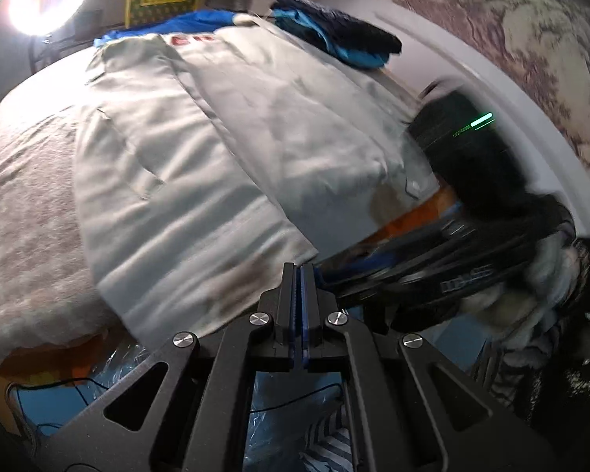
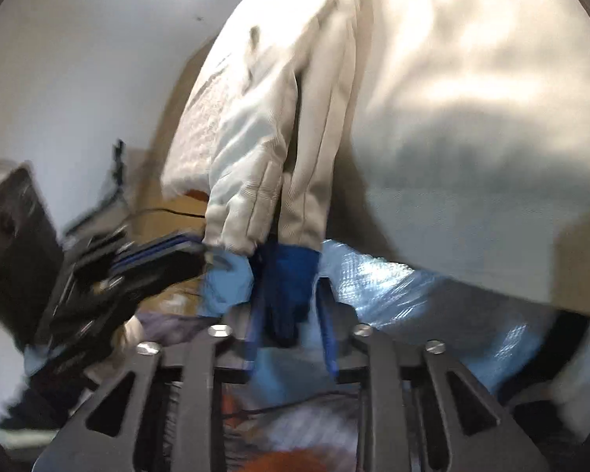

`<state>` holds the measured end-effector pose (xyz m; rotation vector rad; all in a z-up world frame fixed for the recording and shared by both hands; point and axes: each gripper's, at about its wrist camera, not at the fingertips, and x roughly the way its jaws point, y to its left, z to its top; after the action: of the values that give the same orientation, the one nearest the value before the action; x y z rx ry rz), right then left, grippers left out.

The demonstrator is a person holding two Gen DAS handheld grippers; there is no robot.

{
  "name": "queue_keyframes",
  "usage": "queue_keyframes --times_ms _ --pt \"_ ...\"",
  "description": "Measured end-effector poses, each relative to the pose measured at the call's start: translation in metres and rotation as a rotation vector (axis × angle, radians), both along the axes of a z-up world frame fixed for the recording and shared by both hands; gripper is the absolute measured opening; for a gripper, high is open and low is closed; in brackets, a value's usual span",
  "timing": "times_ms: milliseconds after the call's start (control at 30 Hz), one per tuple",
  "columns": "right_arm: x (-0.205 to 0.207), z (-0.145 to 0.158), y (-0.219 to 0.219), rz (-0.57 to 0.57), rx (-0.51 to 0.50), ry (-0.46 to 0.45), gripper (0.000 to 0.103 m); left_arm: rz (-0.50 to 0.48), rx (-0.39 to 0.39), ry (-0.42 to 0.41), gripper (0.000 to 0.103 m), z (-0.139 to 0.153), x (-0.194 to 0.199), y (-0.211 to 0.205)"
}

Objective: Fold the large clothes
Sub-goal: 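Move the right tool to the jacket's other side and grasp its blue cuff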

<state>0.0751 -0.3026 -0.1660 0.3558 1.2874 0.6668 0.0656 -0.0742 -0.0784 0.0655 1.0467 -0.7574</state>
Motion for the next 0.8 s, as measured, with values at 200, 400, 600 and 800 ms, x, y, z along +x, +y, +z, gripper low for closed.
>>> queue_keyframes --times_ms 200,400,600,800 --pt "-0.015 0.05 -0.064 -0.099 -0.115 -0.207 0.033 -0.037 -0.092 0.014 0.0 0.022 -0.006 -0.002" --pt "0.0 0.075 -0.126 -0.289 -0.154 -0.346 0.041 0.043 -0.145 -0.024 0.0 0.044 0.015 0.002" --pt "0.022 0.086 -0.192 -0.422 -0.274 -0.357 0.041 0.064 -0.16 -0.043 0.0 0.057 0.038 -0.019" --pt "0.039 0.058 -0.274 -0.574 -0.304 -0.253 0.041 0.036 -0.167 -0.04 0.01 0.066 0.062 -0.051"
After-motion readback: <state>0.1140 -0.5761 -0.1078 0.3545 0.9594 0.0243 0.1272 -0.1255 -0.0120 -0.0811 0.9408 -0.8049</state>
